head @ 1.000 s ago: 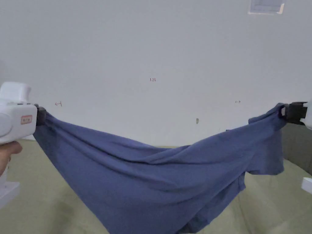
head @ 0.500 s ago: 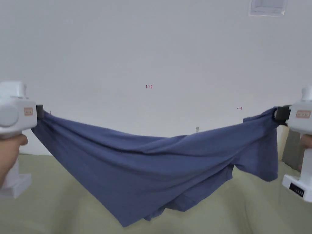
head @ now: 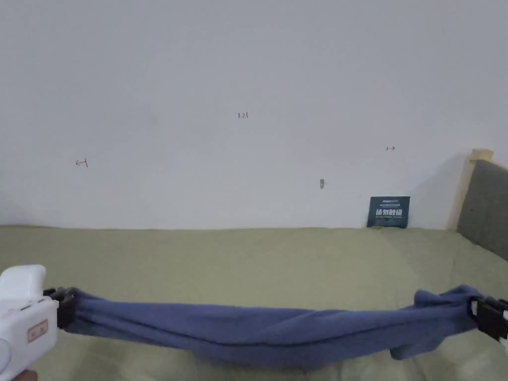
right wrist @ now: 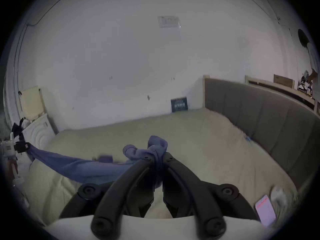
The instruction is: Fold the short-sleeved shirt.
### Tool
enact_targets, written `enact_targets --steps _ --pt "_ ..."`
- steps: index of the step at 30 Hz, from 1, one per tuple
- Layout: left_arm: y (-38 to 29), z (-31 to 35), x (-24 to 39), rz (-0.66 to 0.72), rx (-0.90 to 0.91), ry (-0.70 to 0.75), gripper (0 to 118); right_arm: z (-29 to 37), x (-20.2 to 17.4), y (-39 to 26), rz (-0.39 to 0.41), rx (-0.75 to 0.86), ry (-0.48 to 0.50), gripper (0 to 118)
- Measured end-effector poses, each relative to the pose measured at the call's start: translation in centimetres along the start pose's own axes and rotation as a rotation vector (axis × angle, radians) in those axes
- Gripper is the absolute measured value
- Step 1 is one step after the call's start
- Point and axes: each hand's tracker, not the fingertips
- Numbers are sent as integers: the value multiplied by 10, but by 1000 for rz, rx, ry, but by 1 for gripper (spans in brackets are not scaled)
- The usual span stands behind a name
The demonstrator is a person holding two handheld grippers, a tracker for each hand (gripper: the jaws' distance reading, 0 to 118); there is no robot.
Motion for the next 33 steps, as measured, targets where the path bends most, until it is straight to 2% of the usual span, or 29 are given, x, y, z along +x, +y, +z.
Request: enact_targets --steps 2,4,7,9,10,11,12,13,14,15,16,19,21,22,23,24,25,26,27,28,30,33 --pt "-48 19 -13 26 -95 -26 0 26 9 -45 34 -96 -3 8" --pt "-107 33 -19 36 -199 10 0 39 23 -103 92 -196 -21 8" --pt "-176 26 -41 89 -331 17 0 48 29 -173 95 -330 -59 8" --pt "-195 29 -42 127 -369 30 0 47 31 -194 100 -355 -107 9" --pt "-197 34 -44 136 -359 14 4 48 31 -193 94 -335 -102 19" --pt "-192 41 -42 121 -347 31 20 53 26 -191 100 -332 -99 42" --pt "-182 54 -37 85 -287 73 57 59 15 -177 131 -303 -112 71" --pt "-169 67 -31 48 -214 67 110 69 2 -162 139 -255 -60 78" --pt "-158 81 -21 6 -144 58 118 84 -11 -148 129 -153 2 78" --pt "-143 107 -5 -42 21 33 117 100 -29 -133 104 -46 69 78" --pt "-126 124 10 -74 97 21 118 113 -49 -120 95 45 120 78" --pt "-121 147 35 -123 244 -20 118 141 -105 -99 165 221 167 77" --pt "-123 154 50 -157 263 21 117 148 -130 -95 209 231 204 70" --pt "-125 154 53 -156 238 18 99 148 -139 -94 203 222 228 26" --pt "-128 154 53 -166 225 21 60 147 -146 -94 193 212 261 0" --pt "-131 150 50 -187 176 18 18 144 -153 -95 201 204 261 0" --pt "-132 145 50 -213 117 61 0 142 -161 -103 224 142 198 0" --pt "-136 137 46 -245 65 100 0 137 -162 -103 251 189 211 0" --pt "-144 122 32 -243 54 91 0 130 -165 -102 241 157 256 0" --pt "-148 109 17 -183 -16 69 0 124 -165 -105 222 137 276 0" --pt "-151 101 -10 -100 -100 80 0 114 -164 -112 233 138 269 0" --pt "-169 64 -40 -59 -241 45 2 96 -168 -116 264 93 270 0"
